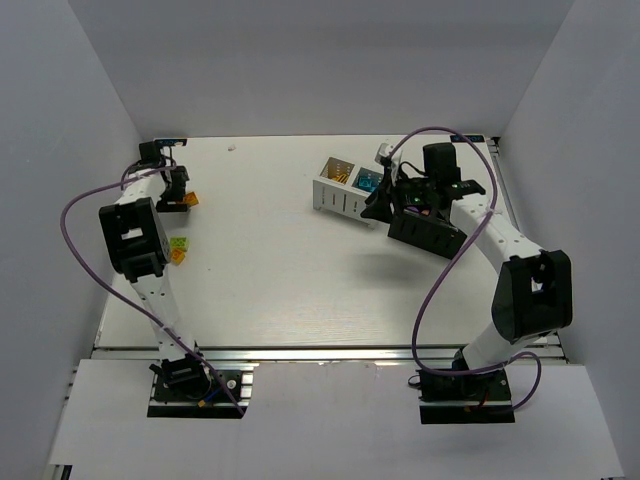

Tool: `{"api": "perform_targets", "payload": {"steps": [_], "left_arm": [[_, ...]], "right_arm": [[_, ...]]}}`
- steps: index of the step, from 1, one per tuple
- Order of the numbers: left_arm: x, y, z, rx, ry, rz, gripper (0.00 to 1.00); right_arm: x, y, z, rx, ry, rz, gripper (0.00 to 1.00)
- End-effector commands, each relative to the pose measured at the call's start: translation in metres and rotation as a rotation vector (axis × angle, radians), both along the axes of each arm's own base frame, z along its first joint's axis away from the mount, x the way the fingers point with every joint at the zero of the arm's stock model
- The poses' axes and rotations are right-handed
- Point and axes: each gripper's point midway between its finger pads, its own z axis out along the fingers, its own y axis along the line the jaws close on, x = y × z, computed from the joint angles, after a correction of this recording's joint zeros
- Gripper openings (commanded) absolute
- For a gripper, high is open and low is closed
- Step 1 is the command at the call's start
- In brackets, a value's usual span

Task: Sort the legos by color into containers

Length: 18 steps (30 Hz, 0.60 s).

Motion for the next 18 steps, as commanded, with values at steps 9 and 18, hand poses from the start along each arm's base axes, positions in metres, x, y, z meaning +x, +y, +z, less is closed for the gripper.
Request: {"api": "perform_targets", "payload": {"steps": [9, 18], "left_arm": [[-0.018, 0.016, -0.016, -0.033, 0.169, 0.114, 0.85], [-0.02, 0.021, -0.027, -0.085, 0.218, 0.143, 0.75]], "right_arm": [[0.013, -0.006, 0.011, 0.033, -0.022, -0.026, 0.52], [0.016, -0.01, 0.017, 0.048, -0.022, -0.041, 0.51]]}}
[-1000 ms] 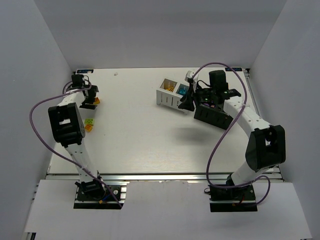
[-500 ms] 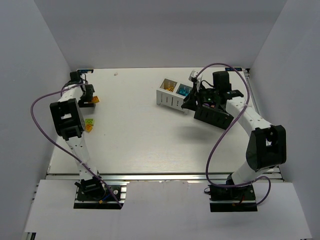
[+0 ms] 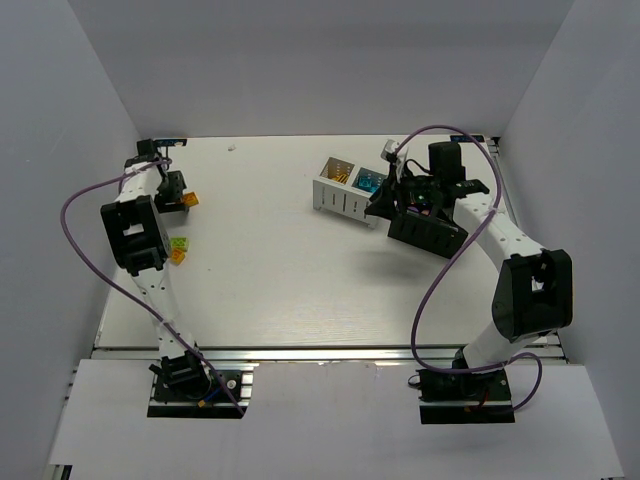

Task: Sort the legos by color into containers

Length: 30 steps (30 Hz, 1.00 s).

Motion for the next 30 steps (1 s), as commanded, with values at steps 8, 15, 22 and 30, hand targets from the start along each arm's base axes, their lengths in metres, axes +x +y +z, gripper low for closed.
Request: {"api": "perform_targets", "payload": {"steps": [8, 15, 22, 30], "left_arm": [[-0.025, 0.006, -0.022, -0.028, 0.125, 0.018, 0.64], [-0.031, -0.003, -0.015, -0.062, 0.065, -0.016, 0.32], [-0.013, -0.029, 0.025, -0.108, -0.133, -0.171, 0.1], [-0.025, -0.125, 0.137, -0.081, -0.643, -0.568, 0.0]], "right_arm": [[0.005, -0.003, 0.021, 0.045, -0.042, -0.007, 0.5], [0.0, -0.002, 0.027, 0.053, -0.048, -0.001, 0.5], [-0.006, -0.004, 0.034, 0.056, -0.063, 0.0, 0.5], [-0.003, -0.016, 0.042, 0.042, -0.107, -0.05, 0.0]]}}
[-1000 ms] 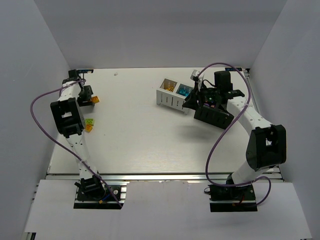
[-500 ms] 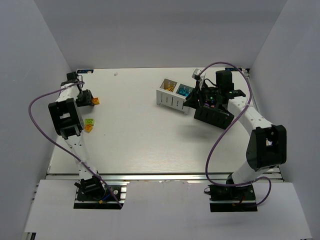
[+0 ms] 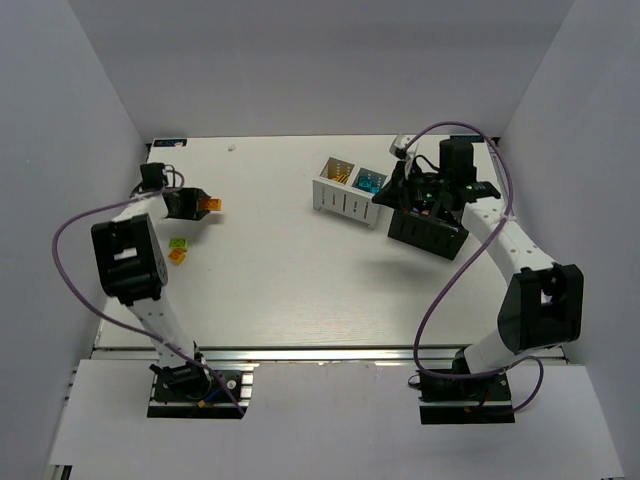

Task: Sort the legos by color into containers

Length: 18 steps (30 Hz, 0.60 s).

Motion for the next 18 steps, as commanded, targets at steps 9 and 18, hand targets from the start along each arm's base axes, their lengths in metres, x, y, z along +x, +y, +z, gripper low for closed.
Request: {"api": "perform_targets", "payload": {"steps": [9, 18], "left_arm": [[-0.026, -0.202, 0.169, 0.049, -0.764, -0.584, 0.0], [-0.009, -0.289, 0.203, 0.303, -0.885, -0.878, 0.0]], "right_arm": [[0.0, -0.031, 0.025, 0.009, -0.108, -0.116, 0.0], [-0.01, -0.042, 0.027, 0.025, -0.109, -0.156, 0.0]]}}
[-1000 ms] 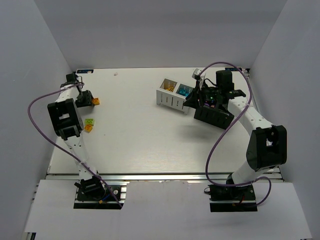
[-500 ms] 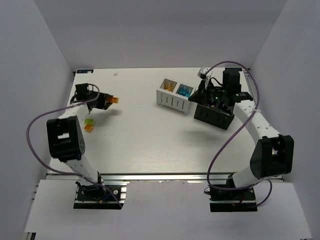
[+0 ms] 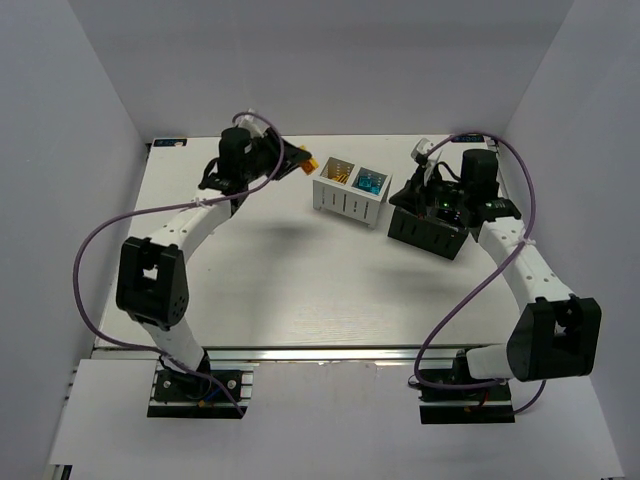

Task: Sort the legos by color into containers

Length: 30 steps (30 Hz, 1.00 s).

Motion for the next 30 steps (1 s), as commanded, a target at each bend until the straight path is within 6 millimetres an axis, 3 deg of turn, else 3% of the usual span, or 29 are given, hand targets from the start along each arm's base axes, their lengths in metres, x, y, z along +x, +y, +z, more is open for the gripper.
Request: {"api": "perform_targets", "payload": {"steps": [1, 2, 3, 7, 9, 10, 11, 16, 24, 30], "left_arm": [[0.013, -0.014, 0.005, 0.143, -0.092, -0.02, 0.0], [0.019, -0.02, -0.005, 0.168, -0.093, -0.031, 0.0], [0.024, -0.024, 0.0, 0.179, -0.102, -0.031, 0.0], [0.041, -0.045, -0.01, 0.266, -0.108, -0.049, 0.0], [0.047, -0.054, -0.027, 0.323, -0.09, -0.053, 0.01], [0.053, -0.058, -0.017, 0.326, -0.116, -0.048, 0.02], [0.054, -0.062, -0.021, 0.348, -0.116, -0.057, 0.03], [0.07, -0.071, -0.037, 0.409, -0.101, -0.05, 0.08], [0.072, -0.079, -0.049, 0.448, -0.088, -0.058, 0.36], [0.077, -0.08, -0.045, 0.456, -0.097, -0.043, 0.68]], "right_arm": [[0.0, -0.004, 0.016, 0.019, -0.053, -0.02, 0.0], [-0.002, -0.004, 0.015, 0.02, -0.05, -0.02, 0.0], [-0.002, -0.005, 0.015, 0.02, -0.051, -0.023, 0.0], [-0.002, -0.011, 0.02, 0.017, -0.076, -0.044, 0.0], [-0.002, -0.012, 0.02, 0.016, -0.08, -0.05, 0.0], [-0.002, -0.013, 0.022, 0.017, -0.084, -0.05, 0.0], [-0.001, -0.014, 0.021, 0.016, -0.084, -0.053, 0.0], [-0.001, -0.016, 0.021, 0.019, -0.083, -0.06, 0.0], [0.0, -0.019, 0.016, 0.02, -0.068, -0.068, 0.0], [0.002, -0.019, 0.016, 0.021, -0.068, -0.068, 0.0]]}}
